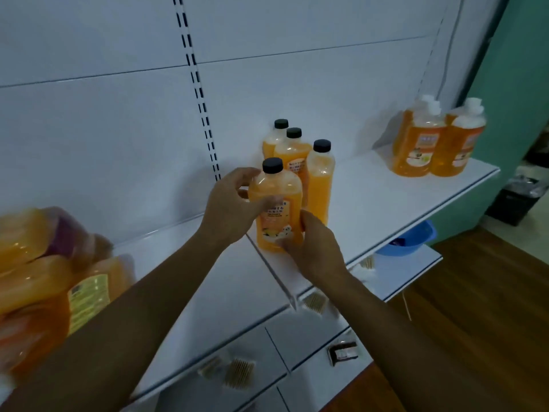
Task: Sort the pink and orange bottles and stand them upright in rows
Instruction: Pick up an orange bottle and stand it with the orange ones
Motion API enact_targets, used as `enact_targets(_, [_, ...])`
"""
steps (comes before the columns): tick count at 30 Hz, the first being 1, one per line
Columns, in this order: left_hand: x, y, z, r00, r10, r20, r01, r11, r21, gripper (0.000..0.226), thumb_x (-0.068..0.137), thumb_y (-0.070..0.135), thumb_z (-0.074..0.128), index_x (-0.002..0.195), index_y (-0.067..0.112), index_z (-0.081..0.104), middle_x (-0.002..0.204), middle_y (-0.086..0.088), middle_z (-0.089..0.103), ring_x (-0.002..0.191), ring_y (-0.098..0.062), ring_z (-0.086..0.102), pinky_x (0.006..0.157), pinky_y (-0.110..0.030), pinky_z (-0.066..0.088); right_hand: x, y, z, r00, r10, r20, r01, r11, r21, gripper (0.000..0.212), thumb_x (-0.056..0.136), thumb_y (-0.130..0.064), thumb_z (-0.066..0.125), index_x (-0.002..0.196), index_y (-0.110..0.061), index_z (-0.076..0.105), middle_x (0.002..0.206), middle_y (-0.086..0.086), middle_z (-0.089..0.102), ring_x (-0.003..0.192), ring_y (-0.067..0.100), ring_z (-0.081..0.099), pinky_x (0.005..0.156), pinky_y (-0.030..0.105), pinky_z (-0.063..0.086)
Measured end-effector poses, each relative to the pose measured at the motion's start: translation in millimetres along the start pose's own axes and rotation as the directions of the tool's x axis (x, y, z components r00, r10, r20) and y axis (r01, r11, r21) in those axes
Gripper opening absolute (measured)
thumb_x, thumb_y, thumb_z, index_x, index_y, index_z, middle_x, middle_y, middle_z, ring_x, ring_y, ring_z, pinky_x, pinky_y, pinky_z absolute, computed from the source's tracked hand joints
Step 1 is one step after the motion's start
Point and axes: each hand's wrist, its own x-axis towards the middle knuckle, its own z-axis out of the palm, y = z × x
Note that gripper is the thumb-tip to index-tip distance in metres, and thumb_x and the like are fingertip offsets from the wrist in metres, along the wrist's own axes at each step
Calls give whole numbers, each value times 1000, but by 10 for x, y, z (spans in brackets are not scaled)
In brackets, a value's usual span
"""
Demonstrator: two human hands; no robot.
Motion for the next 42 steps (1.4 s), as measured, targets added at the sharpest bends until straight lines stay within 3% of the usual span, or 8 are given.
enact_targets(3, [236,-112,-45,1000,2,-20,-2,1000,3,58,72,35,82,123,21,57,109,10,60,94,-4,60,78,-27,55,259,-36,135,1000,-22,18,21,999,39,49,85,-34,68,128,-23,47,119,0,61,103,22,60,86,42,53])
enact_targets(10, [399,-270,-13,999,-2,-49,6,997,83,63,73,34,82,128,19,55,122,4,60,103,-12,59,84,-25,52,429,42,246,989,-139,49,131,982,138,33,93,-25,59,124,-17,50,115,1,61,103,20,60,81,34,52])
enact_targets(13, [346,-263,24,998,3,-64,4,993,116,66,76,34,80,132,18,50,125,5,57,104,-10,56,79,-14,46,375,95,221,983,-167,79,155,978,137,44,94,-29,57,133,-16,43,122,6,57,108,23,58,83,32,49])
enact_targets(16, [238,-242,23,996,-52,-71,63,987,150,71,78,37,77,137,16,45,126,5,54,111,-12,53,89,-28,50,240,124,173,976,-180,121,172,982,76,60,93,-32,59,143,-14,31,134,7,50,117,24,54,87,24,41])
enact_targets(21, [-133,-175,-130,981,-109,-159,155,935,318,70,84,48,66,143,19,40,145,2,47,126,-15,48,97,-26,38,3,65,38,963,-224,152,236,970,-64,66,94,-46,53,147,-17,26,146,5,39,131,26,43,105,40,39])
enact_targets(25, [-597,-110,-354,966,-121,-227,216,858,465,66,89,52,57,145,22,39,150,3,42,135,-17,40,111,-36,32,-187,-63,95,896,-381,227,413,904,-110,66,92,-56,49,145,-19,33,147,2,41,133,23,41,108,40,38])
enact_targets(33, [-1775,-157,-870,910,-172,-378,388,678,625,66,88,48,62,142,15,43,145,-5,48,132,-22,44,106,-33,33,-644,-605,431,693,-602,397,629,774,73,68,93,-54,49,148,-19,32,152,4,37,137,23,36,109,39,37])
enact_targets(42, [-2276,-136,-1404,897,-72,-437,360,692,625,48,87,38,61,127,13,56,125,-6,62,113,-23,56,91,-40,50,-834,-1060,750,609,-655,447,691,715,106,67,91,-44,59,146,-16,34,146,4,42,131,22,42,102,34,39])
